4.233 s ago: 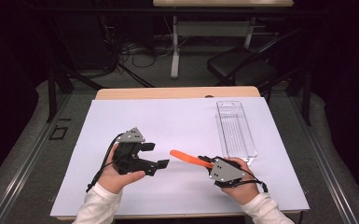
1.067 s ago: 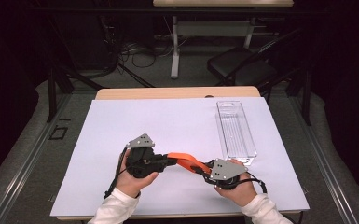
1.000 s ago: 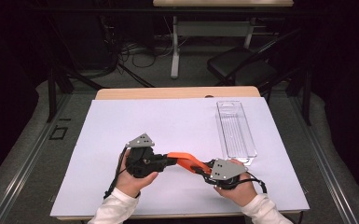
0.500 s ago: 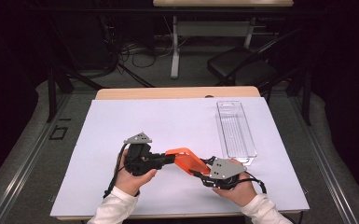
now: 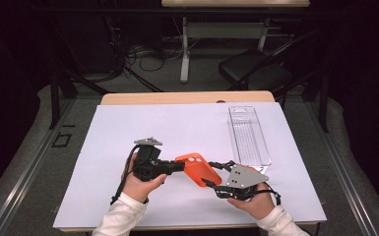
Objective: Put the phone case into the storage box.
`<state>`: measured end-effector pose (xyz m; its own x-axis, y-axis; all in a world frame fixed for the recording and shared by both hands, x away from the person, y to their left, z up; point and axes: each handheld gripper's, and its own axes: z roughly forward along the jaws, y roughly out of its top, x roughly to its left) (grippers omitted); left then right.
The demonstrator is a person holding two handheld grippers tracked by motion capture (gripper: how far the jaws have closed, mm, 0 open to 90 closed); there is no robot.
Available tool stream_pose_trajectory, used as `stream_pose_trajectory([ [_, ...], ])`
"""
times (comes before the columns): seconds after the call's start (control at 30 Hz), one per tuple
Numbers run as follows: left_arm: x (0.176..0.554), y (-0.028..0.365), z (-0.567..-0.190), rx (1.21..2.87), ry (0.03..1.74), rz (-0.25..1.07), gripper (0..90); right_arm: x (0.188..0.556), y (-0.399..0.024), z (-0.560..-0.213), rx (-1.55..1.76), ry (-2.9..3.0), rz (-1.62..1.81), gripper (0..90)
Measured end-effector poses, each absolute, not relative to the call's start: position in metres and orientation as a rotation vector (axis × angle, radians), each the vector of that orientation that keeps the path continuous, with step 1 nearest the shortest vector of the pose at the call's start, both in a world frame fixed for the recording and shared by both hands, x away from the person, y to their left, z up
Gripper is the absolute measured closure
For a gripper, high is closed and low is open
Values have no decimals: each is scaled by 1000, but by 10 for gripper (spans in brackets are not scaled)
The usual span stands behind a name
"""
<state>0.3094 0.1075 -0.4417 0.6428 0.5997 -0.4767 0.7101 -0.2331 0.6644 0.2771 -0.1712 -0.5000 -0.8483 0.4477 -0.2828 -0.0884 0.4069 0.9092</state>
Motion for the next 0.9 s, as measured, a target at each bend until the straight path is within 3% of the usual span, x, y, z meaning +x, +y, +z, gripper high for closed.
stream_pose_trajectory([
  [0.63,328,94,-409,1993,1132,-172,833,277,-184,-476,437,2076,1548,423],
  [0.9,337,102,-413,1992,1197,-215,833,283,-181,-470,481,2108,1473,415],
])
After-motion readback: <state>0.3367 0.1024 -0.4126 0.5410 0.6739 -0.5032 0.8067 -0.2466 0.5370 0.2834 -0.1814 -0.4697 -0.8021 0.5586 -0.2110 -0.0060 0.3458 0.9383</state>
